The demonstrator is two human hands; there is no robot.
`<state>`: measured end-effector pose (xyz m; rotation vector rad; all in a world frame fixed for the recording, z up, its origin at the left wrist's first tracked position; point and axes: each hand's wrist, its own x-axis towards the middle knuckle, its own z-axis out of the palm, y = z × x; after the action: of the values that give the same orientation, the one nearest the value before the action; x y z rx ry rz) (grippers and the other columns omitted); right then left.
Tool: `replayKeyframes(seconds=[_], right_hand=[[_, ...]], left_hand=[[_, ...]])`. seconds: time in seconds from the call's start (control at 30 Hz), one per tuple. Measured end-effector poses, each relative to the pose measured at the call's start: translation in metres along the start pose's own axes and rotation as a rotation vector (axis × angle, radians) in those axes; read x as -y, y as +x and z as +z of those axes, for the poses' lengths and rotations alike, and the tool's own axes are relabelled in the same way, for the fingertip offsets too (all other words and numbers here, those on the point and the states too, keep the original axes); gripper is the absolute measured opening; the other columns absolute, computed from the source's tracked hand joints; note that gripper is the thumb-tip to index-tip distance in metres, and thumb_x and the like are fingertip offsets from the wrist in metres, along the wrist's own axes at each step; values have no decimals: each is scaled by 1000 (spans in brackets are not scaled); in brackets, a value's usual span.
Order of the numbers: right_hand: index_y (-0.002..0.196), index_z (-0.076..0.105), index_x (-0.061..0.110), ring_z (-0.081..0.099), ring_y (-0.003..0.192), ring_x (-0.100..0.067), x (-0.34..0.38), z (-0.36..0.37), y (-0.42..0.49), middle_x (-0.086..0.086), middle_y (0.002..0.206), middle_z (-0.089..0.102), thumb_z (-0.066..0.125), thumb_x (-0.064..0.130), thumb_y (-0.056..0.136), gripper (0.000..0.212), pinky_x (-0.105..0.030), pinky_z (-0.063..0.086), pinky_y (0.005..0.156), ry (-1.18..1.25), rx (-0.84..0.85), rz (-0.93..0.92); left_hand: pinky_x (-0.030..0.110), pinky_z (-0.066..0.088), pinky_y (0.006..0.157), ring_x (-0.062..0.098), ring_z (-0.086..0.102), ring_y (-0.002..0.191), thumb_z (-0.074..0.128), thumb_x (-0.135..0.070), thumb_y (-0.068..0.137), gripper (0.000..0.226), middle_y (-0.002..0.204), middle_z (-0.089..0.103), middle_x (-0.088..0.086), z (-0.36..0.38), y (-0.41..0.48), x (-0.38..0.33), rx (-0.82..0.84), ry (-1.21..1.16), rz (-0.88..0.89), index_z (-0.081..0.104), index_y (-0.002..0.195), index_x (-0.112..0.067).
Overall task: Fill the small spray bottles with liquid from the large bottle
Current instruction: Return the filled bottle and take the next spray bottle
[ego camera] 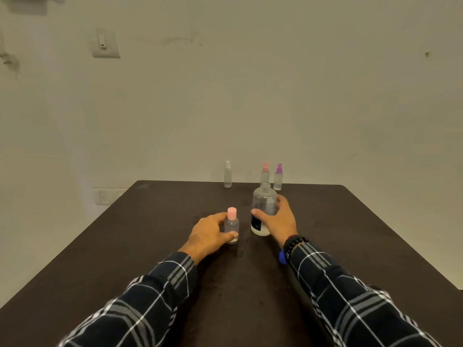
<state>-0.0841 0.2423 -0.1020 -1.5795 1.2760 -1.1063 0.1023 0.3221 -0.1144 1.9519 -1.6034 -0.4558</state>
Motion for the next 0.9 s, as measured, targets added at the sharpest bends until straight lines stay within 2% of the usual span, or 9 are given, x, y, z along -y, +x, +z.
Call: replayKeyframes(seconds=[0.07,0.1,0.27,0.33,0.57,0.73,0.9], right_hand=[[128,52,28,58,124,-23,-1,4,1,3,127,62,85,32,78,61,-39,46,105,5,12,-17],[128,53,28,58,123,-22,-3,5,2,3,127,63,84,33,78,58,-39,46,105,-3,10,-29],[135,51,28,58,123,-22,-4,4,-2,1,132,63,82,39,79,64,-34,45,102,-72,3,-65],[135,50,27,59,122,-22,-6,4,-2,0,131,64,82,38,79,65,-34,46,100,-91,-1,-79],[132,48,25,61,116,-19,-13,4,5,4,123,65,82,36,79,64,-31,49,94,-143,-11,-114],[131,48,27,62,115,-18,-15,4,12,5,123,66,82,37,80,63,-29,48,91,-177,-38,-133],[134,44,31,60,116,-14,-18,6,12,10,125,63,80,40,81,64,-26,44,91,-194,-43,-140]], left_hand=[[38,47,106,14,57,121,76,-47,83,72,138,59,-5,-5,7,6,47,2,16,47,146,-30],[36,47,104,13,58,120,77,-48,82,71,136,61,-6,-7,12,8,65,4,29,48,145,-30],[25,47,93,6,63,106,80,-43,79,62,123,68,-11,-14,44,7,10,36,92,59,136,-32],[26,47,92,5,62,103,80,-46,79,63,124,67,-11,-9,60,3,-3,38,105,58,136,-32],[33,46,91,22,62,115,78,-41,82,62,130,65,2,7,123,-12,-47,105,159,56,137,-23],[28,42,85,23,62,111,77,-35,85,53,126,66,5,12,164,-20,-69,77,201,59,132,-20],[32,47,87,26,63,110,76,-38,85,51,123,67,4,19,198,-23,-128,43,177,59,130,-20]])
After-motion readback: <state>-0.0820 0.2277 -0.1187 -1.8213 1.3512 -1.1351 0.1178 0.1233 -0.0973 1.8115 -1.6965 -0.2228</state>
